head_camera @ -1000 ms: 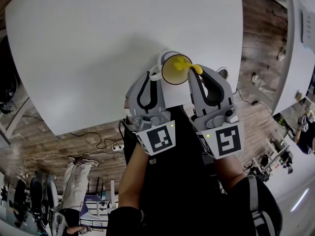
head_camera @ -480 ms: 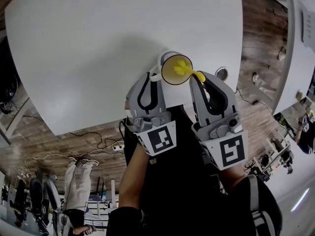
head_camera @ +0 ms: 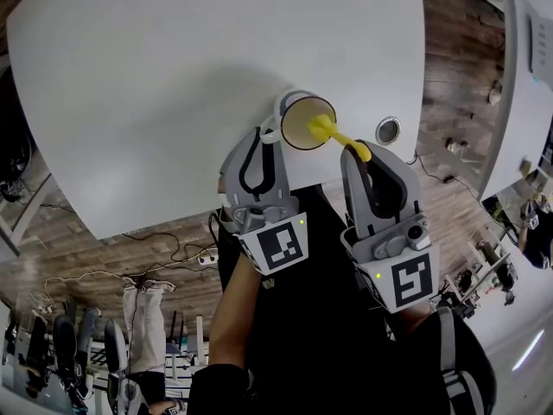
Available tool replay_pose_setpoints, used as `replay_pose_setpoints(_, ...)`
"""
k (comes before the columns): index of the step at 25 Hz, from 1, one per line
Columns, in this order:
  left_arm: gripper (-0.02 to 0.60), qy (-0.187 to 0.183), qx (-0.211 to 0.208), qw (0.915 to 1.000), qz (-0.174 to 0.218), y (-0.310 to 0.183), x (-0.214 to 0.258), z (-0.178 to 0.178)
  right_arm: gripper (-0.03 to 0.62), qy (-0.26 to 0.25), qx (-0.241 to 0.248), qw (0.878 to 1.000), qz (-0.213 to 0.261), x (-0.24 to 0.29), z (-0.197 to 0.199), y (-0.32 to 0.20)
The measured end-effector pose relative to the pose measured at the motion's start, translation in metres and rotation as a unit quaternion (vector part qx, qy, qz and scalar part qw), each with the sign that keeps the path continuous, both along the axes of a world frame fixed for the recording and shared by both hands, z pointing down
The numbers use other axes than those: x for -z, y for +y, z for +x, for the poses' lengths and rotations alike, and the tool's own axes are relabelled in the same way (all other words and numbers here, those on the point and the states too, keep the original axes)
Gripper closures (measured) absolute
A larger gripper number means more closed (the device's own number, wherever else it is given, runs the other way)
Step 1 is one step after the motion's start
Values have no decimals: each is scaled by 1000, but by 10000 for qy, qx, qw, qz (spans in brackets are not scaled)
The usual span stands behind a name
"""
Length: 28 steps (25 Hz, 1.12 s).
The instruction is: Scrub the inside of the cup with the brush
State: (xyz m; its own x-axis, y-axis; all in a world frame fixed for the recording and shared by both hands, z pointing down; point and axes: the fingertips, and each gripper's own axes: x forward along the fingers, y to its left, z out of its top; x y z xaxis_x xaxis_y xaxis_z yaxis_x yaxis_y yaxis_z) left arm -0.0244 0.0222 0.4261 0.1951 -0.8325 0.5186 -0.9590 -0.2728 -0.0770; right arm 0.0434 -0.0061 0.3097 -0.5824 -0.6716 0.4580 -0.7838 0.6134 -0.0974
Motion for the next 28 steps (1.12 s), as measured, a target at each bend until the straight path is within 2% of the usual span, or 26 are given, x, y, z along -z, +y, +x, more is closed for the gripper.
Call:
replay_pose_setpoints(11,522,-15,-10,10000,-7,-2,0,2,563,214,11,9992,-324,-48,-3,3)
replay_pose_setpoints(28,522,-9,-6,10000,-9,0,-1,1,563,-54,47,9995,-308,6,2,21)
